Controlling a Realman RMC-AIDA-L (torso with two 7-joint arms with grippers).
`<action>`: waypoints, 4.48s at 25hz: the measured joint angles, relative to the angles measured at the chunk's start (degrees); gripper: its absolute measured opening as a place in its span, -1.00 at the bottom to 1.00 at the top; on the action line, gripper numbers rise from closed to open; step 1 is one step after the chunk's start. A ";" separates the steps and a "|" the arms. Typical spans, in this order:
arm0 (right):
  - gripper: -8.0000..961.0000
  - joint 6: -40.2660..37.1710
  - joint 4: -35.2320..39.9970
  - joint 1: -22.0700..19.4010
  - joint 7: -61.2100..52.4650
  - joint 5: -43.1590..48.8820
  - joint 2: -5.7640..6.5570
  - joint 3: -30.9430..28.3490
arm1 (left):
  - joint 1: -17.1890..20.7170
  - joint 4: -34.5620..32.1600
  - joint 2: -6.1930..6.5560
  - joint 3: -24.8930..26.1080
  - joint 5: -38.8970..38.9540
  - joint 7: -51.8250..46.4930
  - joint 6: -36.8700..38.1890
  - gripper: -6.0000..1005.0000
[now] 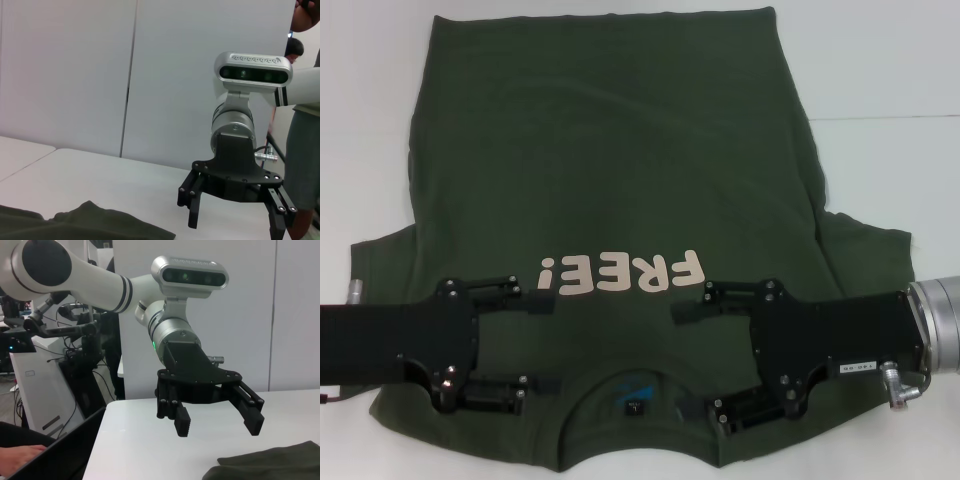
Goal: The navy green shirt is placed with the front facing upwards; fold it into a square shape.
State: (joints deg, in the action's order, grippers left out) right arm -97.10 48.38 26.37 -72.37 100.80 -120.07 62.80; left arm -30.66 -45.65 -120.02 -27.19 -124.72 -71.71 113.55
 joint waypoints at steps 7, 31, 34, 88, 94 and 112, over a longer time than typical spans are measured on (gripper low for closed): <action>0.93 -0.32 -1.07 -0.04 1.44 0.00 0.04 0.11 | 0.02 0.16 0.04 0.04 0.00 0.33 0.06 0.65; 0.93 8.82 12.68 2.41 -32.67 8.63 1.34 -15.97 | -0.80 2.15 -0.19 -0.23 0.53 1.30 -0.89 0.65; 0.92 9.14 18.49 2.27 -39.82 15.98 1.42 -20.03 | -0.86 2.30 -0.47 -0.17 0.59 1.35 -1.22 0.65; 0.87 5.15 3.26 11.89 -68.78 59.16 7.25 -27.34 | -0.86 4.22 -1.01 -0.71 1.59 2.55 -3.02 0.65; 0.86 6.29 1.26 12.84 -68.85 59.22 7.28 -26.92 | -0.80 5.30 -1.01 -0.72 1.58 3.25 -4.00 0.65; 0.52 8.39 -1.69 13.93 -71.23 59.35 6.85 -23.28 | -0.18 5.66 -0.98 -0.75 1.56 4.36 -4.54 0.65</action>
State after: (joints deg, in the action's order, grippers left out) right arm -88.71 46.69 40.30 -143.60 160.14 -113.22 39.52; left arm -30.84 -39.99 -121.00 -27.95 -123.16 -67.36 109.02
